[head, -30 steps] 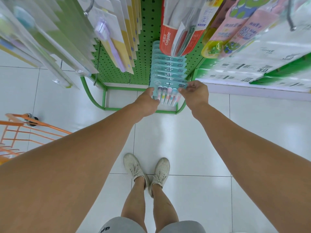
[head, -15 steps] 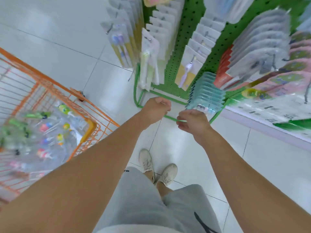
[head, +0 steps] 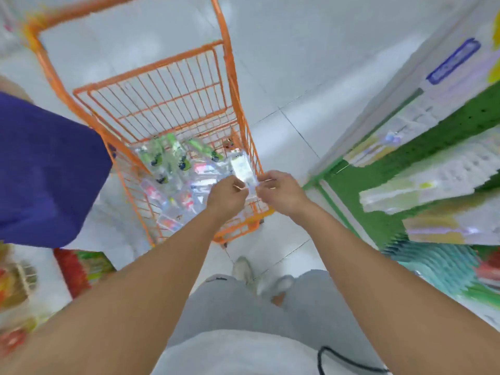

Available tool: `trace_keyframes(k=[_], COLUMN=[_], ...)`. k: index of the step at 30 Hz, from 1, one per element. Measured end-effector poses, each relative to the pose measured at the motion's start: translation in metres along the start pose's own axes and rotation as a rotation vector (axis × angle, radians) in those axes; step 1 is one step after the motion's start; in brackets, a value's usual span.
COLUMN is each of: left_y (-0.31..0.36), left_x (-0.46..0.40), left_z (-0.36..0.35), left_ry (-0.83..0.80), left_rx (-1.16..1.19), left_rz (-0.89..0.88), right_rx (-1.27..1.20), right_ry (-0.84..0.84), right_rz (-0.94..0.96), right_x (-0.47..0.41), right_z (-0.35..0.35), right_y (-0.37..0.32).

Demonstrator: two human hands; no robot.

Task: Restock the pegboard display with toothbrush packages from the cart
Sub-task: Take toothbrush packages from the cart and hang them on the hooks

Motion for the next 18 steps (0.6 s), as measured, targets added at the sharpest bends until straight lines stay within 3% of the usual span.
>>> trace_keyframes(k=[2,8,13,18], left_y=[-0.027,-0.066,-0.067,-0.072], left_x=[-0.009,-0.035,-0.049,-0.057], left_z=[0.011,0.022,0.015,0.023], left_ry=[0.004,0.038,0.067,0.086], left_rx=[-0.003,0.117,0.242,0.258], left_rz=[0.063,0.191,0.215,0.250], right_rx=[-0.001,0.366,0.372,0.532], right_ry=[-0.094,-0.156,-0.011,0.044], right_rz=[-0.050,-0.114,-0.210,-0.281], right_x=[-0.026,-0.083,-0.106,-0.129], right_z=[-0.020,-0.038,-0.032,-0.016], right_y=[0.003,0.008,0.018,0.023])
Point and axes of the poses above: each hand's wrist, its own x-axis away from the middle knuckle, its own z-axis out of the back of the hand, y = z × x, the point moved 8 cm from there along -x, towards the middle knuckle, and after that the axes turned 12 degrees about -y, right-handed, at the moved point
